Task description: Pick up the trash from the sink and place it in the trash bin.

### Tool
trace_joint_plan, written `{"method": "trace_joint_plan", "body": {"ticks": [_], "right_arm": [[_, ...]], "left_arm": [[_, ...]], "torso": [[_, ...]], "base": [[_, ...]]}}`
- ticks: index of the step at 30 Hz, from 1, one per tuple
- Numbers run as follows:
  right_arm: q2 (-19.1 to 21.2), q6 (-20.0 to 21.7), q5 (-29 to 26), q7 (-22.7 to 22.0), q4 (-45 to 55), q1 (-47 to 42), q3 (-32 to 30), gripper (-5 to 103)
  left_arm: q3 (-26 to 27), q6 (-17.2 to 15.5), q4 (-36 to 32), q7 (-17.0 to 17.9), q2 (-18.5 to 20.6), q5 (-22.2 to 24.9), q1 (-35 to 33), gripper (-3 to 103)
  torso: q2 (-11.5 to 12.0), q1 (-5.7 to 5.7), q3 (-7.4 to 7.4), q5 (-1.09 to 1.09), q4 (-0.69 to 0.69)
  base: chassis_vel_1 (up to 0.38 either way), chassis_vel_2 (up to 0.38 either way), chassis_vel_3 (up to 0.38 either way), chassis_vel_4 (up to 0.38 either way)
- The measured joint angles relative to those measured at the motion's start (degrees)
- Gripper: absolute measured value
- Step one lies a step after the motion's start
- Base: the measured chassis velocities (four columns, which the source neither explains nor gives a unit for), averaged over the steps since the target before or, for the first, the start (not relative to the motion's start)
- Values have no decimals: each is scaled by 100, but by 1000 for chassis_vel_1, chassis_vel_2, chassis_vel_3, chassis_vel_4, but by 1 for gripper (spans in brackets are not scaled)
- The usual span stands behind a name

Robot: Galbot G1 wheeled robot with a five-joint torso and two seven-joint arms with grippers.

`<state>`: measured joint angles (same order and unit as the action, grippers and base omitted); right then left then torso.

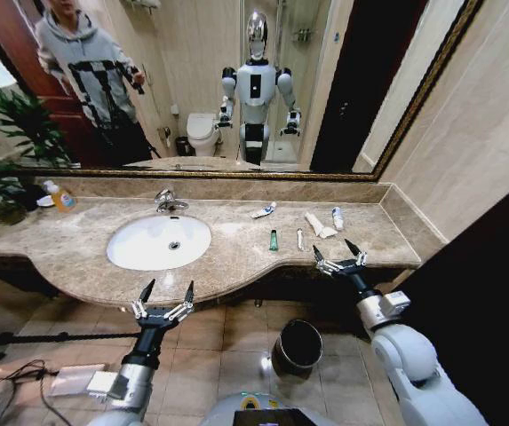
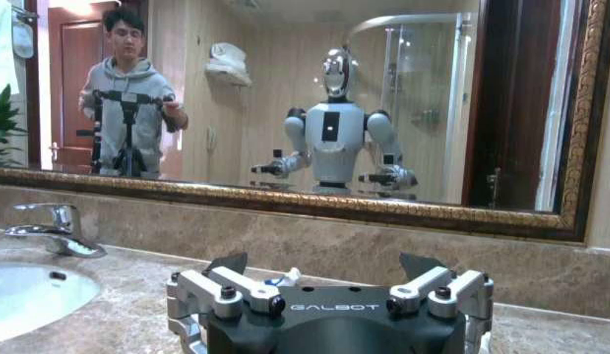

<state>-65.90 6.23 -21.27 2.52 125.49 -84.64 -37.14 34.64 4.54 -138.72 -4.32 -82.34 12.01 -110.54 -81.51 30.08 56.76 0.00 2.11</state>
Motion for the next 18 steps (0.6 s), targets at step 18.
{"method": "trace_joint_plan", "body": {"ticks": [18], "right_arm": [[588,265,-267,223,-1765,1636,352,100]], "left_arm": [[0,0,0,0,0,0,0,100]], "torso": [[0,1,0,0,1]], "base": [[0,0,0,0]]}}
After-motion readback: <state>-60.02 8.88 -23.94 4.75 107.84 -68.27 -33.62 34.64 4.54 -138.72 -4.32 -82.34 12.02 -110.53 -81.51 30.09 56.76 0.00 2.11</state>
